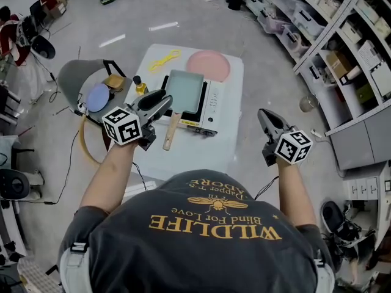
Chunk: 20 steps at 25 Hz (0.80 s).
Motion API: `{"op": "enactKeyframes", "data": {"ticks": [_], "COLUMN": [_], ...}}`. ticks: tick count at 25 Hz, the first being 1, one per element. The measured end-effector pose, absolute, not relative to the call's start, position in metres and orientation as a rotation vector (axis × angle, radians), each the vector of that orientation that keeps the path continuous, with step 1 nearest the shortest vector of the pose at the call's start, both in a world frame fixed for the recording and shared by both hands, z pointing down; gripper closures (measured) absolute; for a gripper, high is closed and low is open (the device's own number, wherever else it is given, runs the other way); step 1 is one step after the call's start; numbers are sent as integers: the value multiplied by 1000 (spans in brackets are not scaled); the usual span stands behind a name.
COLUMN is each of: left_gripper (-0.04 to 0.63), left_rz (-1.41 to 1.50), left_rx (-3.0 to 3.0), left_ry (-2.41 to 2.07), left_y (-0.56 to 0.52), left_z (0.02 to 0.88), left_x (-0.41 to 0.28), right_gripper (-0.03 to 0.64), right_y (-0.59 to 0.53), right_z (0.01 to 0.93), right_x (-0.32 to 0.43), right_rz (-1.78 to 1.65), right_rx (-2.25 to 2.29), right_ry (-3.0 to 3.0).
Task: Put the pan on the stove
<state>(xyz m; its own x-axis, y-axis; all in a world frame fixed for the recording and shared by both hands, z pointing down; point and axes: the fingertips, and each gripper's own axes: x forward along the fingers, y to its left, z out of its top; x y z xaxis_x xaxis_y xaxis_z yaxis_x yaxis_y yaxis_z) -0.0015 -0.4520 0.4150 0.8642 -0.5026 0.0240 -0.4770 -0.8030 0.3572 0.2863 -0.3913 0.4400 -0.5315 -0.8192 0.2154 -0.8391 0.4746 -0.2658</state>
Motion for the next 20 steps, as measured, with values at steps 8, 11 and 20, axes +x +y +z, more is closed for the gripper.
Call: {"op": "enactKeyframes", "data": {"ticks": [8, 11, 20], "left_gripper": [598, 598, 598], "left_rz": [-98, -83, -70], "left_rx": [2750, 2756, 2773], "left_ry": [-814, -789, -783], "left_y": [-445, -439, -434], "left_z": [396, 399, 400], "left_x": [32, 38, 41], "right_gripper": [615, 615, 615], "right_y": [-389, -387, -384], "right_z": [396, 396, 404], "right_x": [283, 279, 279], "right_rz": [407, 399, 409], "right_rx": [1506, 1493, 1483], "right_ry": [-2711, -2716, -2710]}}
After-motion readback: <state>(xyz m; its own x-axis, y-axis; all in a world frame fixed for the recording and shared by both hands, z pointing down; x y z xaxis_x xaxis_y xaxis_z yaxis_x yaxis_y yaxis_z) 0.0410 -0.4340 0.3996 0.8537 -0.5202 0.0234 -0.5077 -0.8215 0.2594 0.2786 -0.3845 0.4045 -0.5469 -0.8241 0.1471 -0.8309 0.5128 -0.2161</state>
